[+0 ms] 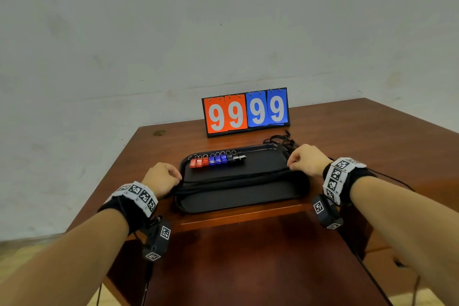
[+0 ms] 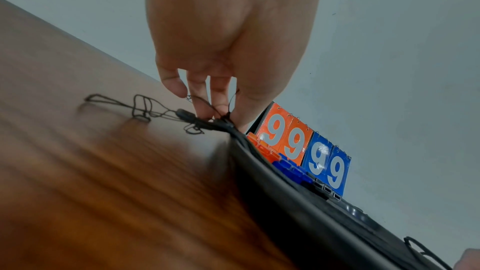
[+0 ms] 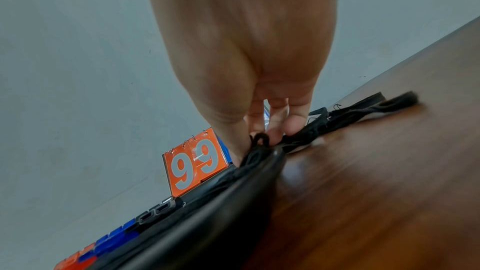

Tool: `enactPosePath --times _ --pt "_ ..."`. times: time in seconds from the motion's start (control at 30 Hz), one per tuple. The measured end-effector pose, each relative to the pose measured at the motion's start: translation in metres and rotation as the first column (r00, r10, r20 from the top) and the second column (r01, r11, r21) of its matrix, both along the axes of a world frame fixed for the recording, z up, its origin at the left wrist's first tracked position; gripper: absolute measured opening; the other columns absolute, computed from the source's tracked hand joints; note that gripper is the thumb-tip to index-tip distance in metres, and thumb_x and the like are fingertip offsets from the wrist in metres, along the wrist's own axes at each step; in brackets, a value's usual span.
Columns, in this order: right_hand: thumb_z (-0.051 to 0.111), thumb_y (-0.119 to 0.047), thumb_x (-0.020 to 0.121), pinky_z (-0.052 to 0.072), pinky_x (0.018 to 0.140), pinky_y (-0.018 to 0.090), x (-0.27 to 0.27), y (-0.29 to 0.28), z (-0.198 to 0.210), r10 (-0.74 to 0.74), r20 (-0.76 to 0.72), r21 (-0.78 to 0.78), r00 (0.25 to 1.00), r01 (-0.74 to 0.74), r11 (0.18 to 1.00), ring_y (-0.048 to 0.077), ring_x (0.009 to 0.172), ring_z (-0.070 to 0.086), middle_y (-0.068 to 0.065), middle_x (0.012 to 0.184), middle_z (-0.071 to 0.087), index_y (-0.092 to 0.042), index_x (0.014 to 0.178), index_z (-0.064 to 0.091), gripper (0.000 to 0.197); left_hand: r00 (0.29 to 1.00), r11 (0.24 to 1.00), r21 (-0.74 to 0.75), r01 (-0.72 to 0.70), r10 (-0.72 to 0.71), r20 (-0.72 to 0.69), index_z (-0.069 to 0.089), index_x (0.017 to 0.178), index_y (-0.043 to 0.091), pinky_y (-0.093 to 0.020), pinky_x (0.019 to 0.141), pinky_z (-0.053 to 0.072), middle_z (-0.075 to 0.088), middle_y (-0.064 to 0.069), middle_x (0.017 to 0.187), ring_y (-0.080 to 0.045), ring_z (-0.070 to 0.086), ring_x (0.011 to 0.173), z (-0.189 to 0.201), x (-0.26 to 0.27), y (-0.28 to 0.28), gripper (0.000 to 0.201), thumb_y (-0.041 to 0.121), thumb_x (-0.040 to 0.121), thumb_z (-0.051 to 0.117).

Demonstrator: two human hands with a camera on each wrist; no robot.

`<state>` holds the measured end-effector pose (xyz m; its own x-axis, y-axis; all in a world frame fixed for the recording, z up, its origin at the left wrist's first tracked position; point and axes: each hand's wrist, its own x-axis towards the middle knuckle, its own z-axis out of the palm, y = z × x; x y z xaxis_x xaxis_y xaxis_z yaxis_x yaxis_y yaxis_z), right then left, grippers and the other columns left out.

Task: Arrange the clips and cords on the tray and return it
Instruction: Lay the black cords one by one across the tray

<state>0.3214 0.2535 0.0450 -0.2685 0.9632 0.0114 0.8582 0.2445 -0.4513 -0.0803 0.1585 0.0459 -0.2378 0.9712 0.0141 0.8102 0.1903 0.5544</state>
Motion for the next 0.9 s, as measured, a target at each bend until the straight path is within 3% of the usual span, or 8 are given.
enactPosePath --times 0.27,0.37,0.47,0.6,0.73,0.9 --pt "0.068 -0.015 0.089 0.046 0.079 0.019 -0.0002 -0.0008 -0.0003 0.022 0.036 -0.024 0.999 -0.021 0.999 0.011 0.092 0.064 -0.006 0.094 0.07 -0.019 0.094 0.076 0.01 1.0 0.999 -0.039 0.018 -0.017 0.016 0.077 0.076 0.021 -0.027 0.065 0.051 0.072 -0.002 0.078 -0.021 0.068 0.077 0.0035 -0.0002 -0.0024 0.024 0.005 0.085 0.061" --pt "0.069 -0.017 0.088 0.043 0.079 0.02 -0.0006 -0.0027 -0.0004 0.0 0.04 0.001 0.999 0.0 1.0 0.014 0.094 0.062 -0.004 0.097 0.064 -0.019 0.108 0.07 0.02 1.0 0.999 -0.046 0.021 -0.02 0.018 0.077 0.073 0.021 -0.026 0.063 0.049 0.073 -0.002 0.077 -0.02 0.068 0.074 0.0037 -0.0005 -0.0045 0.026 0.004 0.083 0.06" --pt "0.068 -0.021 0.089 0.048 0.087 0.025 -0.0014 -0.0038 -0.0003 -0.015 0.096 0.009 0.995 0.014 1.0 0.018 0.098 0.062 0.001 0.108 0.066 -0.017 0.119 0.067 0.03 0.999 0.999 -0.047 0.017 -0.015 0.03 0.077 0.074 0.021 -0.025 0.063 0.048 0.073 -0.002 0.077 -0.018 0.066 0.072 0.0036 0.0008 -0.0062 0.025 0.004 0.083 0.061" --pt "0.067 -0.02 0.09 0.047 0.088 0.025 -0.0011 -0.0061 0.0005 -0.002 0.103 0.012 0.995 0.001 1.0 0.016 0.096 0.059 -0.001 0.107 0.063 -0.018 0.116 0.068 0.026 0.999 0.998 -0.051 0.025 -0.024 0.031 0.078 0.075 0.022 -0.026 0.072 0.048 0.072 0.002 0.084 -0.015 0.065 0.08 0.0046 0.0033 -0.0077 0.026 0.005 0.085 0.06" --pt "0.065 -0.017 0.088 0.048 0.082 0.023 0.0016 -0.0078 0.0009 -0.002 0.082 0.005 0.997 0.002 1.0 0.014 0.094 0.062 -0.005 0.099 0.066 -0.023 0.094 0.071 0.01 0.999 0.998 -0.058 0.03 -0.029 0.03 0.077 0.075 0.023 -0.026 0.075 0.048 0.072 0.003 0.083 -0.015 0.064 0.081 0.0052 0.0038 -0.0082 0.026 0.006 0.085 0.061" --pt "0.067 -0.016 0.084 0.043 0.077 0.024 0.0028 -0.0069 0.0007 -0.028 0.072 0.082 0.997 0.022 0.996 0.018 0.092 0.058 -0.005 0.096 0.055 -0.022 0.093 0.065 0.011 1.0 0.998 -0.056 0.029 -0.028 0.012 0.077 0.077 0.024 -0.028 0.077 0.051 0.073 0.002 0.087 -0.015 0.066 0.085 0.0038 0.0025 -0.0066 0.023 0.009 0.085 0.061"
